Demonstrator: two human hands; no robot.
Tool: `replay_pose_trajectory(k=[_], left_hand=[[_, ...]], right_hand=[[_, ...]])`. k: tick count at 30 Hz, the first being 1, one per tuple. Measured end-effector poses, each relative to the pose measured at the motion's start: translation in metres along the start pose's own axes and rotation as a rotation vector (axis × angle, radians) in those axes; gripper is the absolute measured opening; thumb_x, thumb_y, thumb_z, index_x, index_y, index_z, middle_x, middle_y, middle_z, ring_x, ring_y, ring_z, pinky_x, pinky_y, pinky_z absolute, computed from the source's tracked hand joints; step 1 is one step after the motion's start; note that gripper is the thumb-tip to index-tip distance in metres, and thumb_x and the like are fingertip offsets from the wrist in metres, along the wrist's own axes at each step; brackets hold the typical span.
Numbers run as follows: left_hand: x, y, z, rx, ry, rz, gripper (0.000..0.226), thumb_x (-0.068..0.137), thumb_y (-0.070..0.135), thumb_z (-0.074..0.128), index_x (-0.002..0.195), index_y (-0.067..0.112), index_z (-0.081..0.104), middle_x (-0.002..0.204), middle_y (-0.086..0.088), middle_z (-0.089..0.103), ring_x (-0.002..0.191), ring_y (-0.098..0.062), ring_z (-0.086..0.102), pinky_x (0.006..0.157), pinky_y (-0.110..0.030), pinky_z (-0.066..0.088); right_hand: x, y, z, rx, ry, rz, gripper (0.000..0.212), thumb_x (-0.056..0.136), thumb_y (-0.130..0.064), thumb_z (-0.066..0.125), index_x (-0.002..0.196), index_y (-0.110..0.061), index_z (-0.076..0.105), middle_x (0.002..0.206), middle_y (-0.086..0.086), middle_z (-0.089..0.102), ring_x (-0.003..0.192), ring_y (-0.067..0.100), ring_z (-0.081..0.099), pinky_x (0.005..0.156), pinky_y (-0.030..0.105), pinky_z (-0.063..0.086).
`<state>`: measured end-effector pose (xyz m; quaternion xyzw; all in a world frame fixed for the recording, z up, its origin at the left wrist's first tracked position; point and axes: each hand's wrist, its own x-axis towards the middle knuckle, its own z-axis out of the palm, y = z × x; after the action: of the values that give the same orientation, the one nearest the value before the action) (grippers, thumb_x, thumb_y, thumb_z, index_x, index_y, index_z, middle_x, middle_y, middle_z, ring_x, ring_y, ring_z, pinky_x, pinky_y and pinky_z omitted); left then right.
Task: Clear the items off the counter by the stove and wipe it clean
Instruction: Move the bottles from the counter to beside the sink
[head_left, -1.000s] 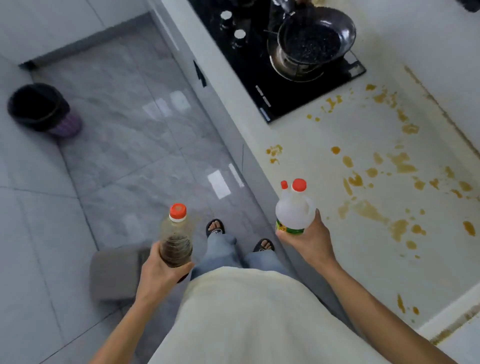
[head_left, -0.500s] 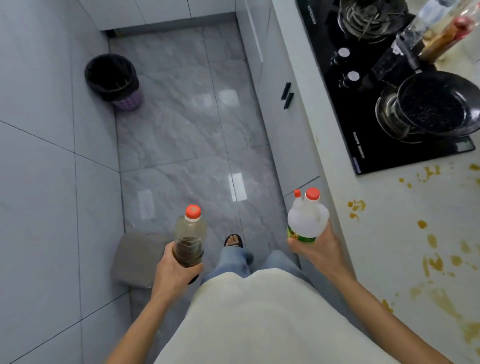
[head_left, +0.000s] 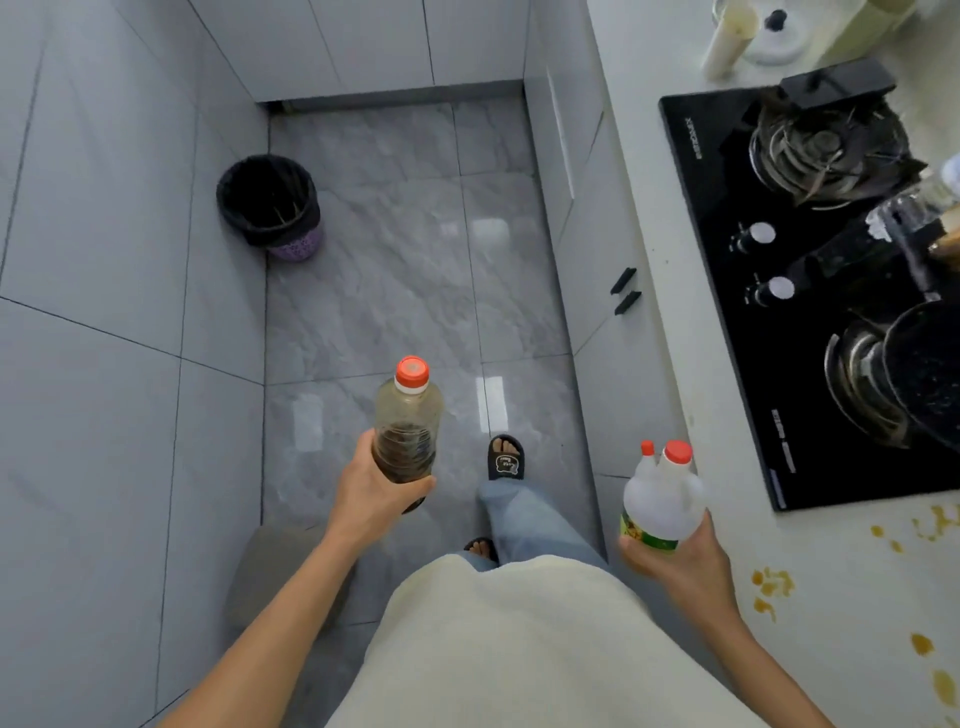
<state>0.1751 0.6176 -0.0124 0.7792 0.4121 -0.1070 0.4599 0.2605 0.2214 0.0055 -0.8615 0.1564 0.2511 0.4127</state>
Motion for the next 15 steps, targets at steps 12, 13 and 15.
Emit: replay_pose_trajectory(k=[12, 13, 15], left_hand=[[0.071, 0.025, -0.055, 0.026, 0.071, -0.224, 0.075, 0.055, 0.039, 0.094, 0.114, 0.042, 0.047, 0.099, 0.02, 0.068, 0.09, -0.002, 0.065, 0.066, -0.025, 0.049], [0.077, 0.023, -0.059, 0.021, 0.08, -0.251, 0.076, 0.055, 0.038, 0.094, 0.115, 0.041, 0.048, 0.1, 0.019, 0.068, 0.091, -0.005, 0.066, 0.068, -0.028, 0.051], [0.092, 0.018, -0.07, 0.019, 0.09, -0.296, 0.076, 0.053, 0.039, 0.095, 0.115, 0.037, 0.051, 0.101, 0.016, 0.07, 0.093, -0.011, 0.069, 0.075, -0.037, 0.055]], right_hand=[[0.159, -0.187, 0.049, -0.026, -0.123, -0.137, 0.084, 0.063, -0.032, 0.096, 0.132, -0.036, 0.049, 0.117, -0.01, 0.068, 0.106, 0.02, 0.067, 0.077, 0.033, 0.058], [0.172, -0.203, 0.055, -0.02, -0.127, -0.144, 0.085, 0.062, -0.032, 0.096, 0.132, -0.037, 0.049, 0.117, -0.01, 0.069, 0.107, 0.02, 0.067, 0.08, 0.037, 0.06], [0.195, -0.236, 0.068, -0.016, -0.14, -0.163, 0.086, 0.062, -0.035, 0.095, 0.133, -0.04, 0.047, 0.117, -0.011, 0.068, 0.107, 0.019, 0.067, 0.082, 0.04, 0.061]])
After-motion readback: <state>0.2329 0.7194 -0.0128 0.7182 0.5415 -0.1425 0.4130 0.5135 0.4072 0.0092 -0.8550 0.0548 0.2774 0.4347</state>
